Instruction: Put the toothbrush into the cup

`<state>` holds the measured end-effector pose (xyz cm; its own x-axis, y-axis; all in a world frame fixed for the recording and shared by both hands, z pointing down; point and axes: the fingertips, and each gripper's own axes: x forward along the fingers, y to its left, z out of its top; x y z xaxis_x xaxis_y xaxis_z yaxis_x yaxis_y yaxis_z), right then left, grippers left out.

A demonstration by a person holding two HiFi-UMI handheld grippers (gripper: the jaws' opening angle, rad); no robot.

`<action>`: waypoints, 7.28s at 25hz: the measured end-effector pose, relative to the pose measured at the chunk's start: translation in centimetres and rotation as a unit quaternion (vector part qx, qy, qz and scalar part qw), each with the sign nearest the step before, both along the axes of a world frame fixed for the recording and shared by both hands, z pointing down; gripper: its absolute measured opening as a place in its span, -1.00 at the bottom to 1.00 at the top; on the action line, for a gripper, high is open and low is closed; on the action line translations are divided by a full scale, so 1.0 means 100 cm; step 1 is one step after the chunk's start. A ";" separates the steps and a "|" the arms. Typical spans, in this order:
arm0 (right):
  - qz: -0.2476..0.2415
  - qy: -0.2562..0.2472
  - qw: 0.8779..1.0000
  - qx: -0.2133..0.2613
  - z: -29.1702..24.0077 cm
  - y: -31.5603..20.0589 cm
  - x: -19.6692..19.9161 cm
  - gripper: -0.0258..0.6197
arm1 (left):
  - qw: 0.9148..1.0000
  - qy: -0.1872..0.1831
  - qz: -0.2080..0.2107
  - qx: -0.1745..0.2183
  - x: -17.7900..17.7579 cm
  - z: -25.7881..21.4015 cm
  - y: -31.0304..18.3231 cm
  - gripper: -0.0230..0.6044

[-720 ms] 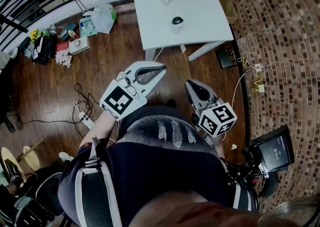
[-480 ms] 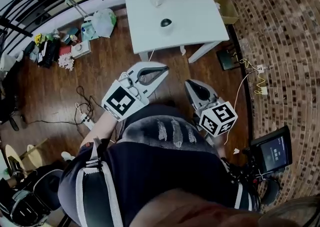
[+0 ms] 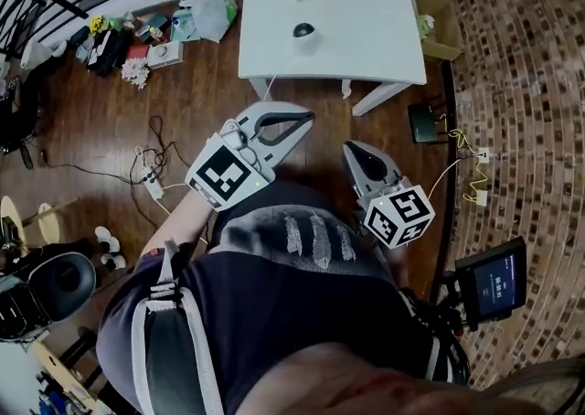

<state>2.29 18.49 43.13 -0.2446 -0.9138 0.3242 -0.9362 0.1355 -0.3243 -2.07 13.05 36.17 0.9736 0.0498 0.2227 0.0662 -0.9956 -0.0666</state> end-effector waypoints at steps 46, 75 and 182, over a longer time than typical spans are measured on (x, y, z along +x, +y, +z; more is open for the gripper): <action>0.014 0.123 0.990 -0.062 -0.022 -0.203 -0.017 -0.92 | 0.992 0.106 0.000 -0.069 -0.018 0.000 -0.210 -0.94; -0.126 0.085 0.988 -0.032 -0.023 -0.271 0.150 -0.92 | 0.992 -0.013 -0.120 -0.032 0.138 0.014 -0.248 -0.94; -0.227 0.199 0.953 -0.001 0.005 -0.457 0.161 -0.72 | 0.947 0.013 -0.319 0.011 0.081 -0.014 -0.310 -0.94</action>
